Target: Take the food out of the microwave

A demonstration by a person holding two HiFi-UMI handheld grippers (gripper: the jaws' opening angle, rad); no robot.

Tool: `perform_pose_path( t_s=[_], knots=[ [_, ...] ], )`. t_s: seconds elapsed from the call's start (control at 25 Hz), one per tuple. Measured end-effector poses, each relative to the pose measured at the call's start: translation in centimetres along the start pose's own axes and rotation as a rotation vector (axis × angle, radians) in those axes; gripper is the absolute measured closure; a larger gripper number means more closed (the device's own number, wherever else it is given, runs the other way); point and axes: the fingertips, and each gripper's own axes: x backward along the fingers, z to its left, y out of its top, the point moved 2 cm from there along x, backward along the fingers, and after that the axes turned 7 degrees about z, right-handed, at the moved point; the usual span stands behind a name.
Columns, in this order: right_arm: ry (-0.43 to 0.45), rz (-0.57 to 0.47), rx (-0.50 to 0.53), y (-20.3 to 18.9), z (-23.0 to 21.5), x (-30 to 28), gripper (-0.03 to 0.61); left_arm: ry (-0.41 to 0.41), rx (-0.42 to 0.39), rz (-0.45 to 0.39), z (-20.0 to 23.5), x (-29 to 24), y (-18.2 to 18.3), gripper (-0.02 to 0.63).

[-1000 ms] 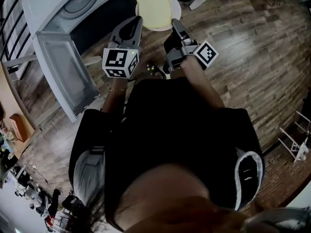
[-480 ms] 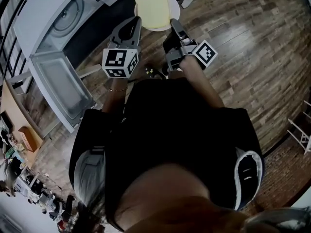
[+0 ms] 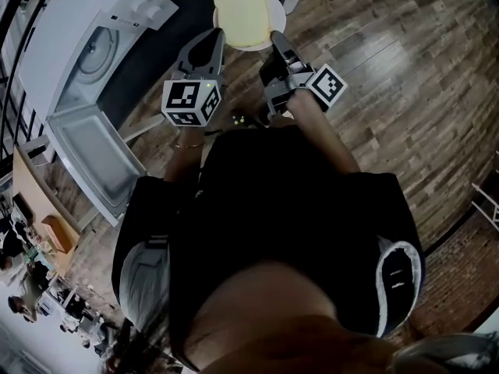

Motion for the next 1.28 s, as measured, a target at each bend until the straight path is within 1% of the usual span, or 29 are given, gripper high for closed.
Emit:
perform_pose_path(
  t_s=[0.08, 0.24, 0.64, 0.88, 1.04, 1.28],
  knots=[
    [0.004, -0.006, -0.007, 1.5, -0.1, 0.1, 0.566, -0.006, -0.002, 0.004, -0.8, -1.4, 0.3, 0.606],
    [0.003, -0.014, -0.018, 3.4, -0.3, 0.2, 0.566, -0.013, -0.001, 0.012, -1.7, -3.2, 0.9, 0.606],
    [0.005, -0.015, -0.019, 8.3, -0.6, 0.1, 0.566, -0.013, -0.028, 0.027, -3.8, -7.4, 1.9, 0.606],
    [0.008, -0.027, 0.011, 11.2, -0.5, 0.2, 0.568, -0.010, -0.053, -0.002, -4.8, -9.2, 3.2, 0.606],
    [0.001, -0.038, 0.005, 12.1, -0.4, 0.2, 0.568, -0.001, -0.053, 0.012, -4.5, -9.9, 3.3, 0.606],
    [0.010, -0.065, -0.001, 12.7, -0.5, 0.0, 0.568, -0.027, -0.058, 0.031, -4.3, -11.3, 3.3, 0.606]
  ],
)
